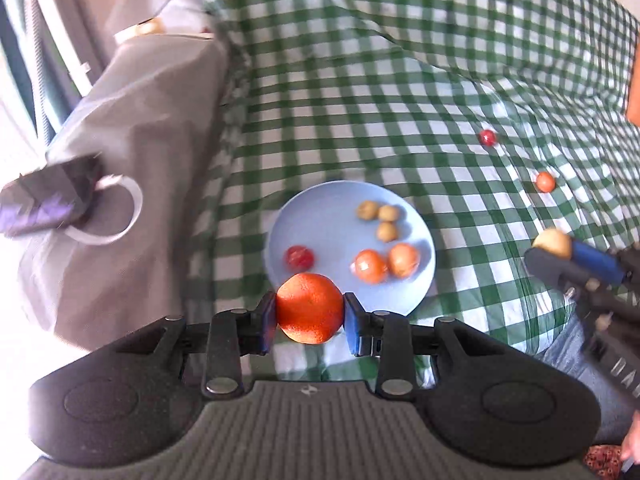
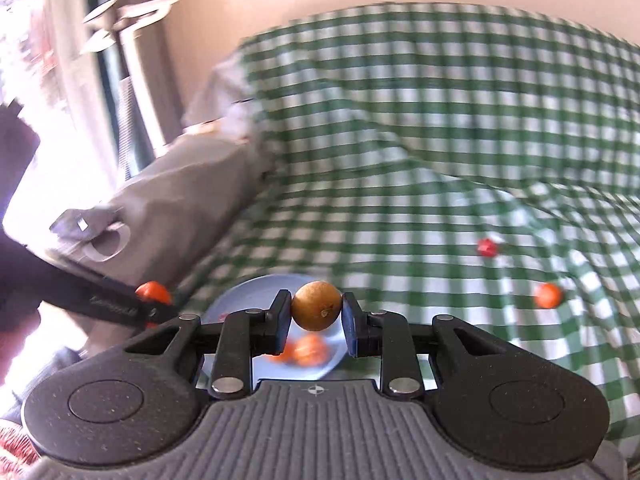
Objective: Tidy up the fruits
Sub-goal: 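Carry the yellow fruit and orange over the blue plate with both grippers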
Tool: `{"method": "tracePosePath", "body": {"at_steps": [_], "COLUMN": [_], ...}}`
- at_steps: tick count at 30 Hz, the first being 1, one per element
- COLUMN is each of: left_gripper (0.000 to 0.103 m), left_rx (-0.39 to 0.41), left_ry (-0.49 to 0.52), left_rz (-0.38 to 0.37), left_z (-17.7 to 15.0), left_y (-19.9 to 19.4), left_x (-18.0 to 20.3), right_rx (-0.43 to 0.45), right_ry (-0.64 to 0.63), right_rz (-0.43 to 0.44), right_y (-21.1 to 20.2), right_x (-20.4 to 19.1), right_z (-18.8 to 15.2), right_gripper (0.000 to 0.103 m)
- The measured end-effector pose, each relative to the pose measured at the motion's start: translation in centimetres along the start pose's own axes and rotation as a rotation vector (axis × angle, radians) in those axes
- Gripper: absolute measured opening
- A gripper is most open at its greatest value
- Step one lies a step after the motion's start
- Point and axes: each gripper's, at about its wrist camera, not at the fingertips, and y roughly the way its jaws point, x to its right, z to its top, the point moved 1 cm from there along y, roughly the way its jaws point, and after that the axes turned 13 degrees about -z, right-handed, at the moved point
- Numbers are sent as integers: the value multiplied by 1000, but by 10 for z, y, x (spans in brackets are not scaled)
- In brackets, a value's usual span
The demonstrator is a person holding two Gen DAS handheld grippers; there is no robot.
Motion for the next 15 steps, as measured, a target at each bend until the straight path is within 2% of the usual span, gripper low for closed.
{"method": "tracePosePath", "body": {"at_steps": [6, 15], "left_gripper": [38, 38], "left_rx": [56, 106], "left_ry": [-38, -58], "left_rz": [-13, -39], "left_z": [-20, -28], "left_y": [-24, -35], "left_x": [-21, -27], "right_rx": [0, 10], "right_ry": [-101, -123], "right_rz": [26, -14], "right_y": [-18, -28], "right_x": [-51, -60], "right_z": [-7, -9], "right_gripper": [28, 28]}}
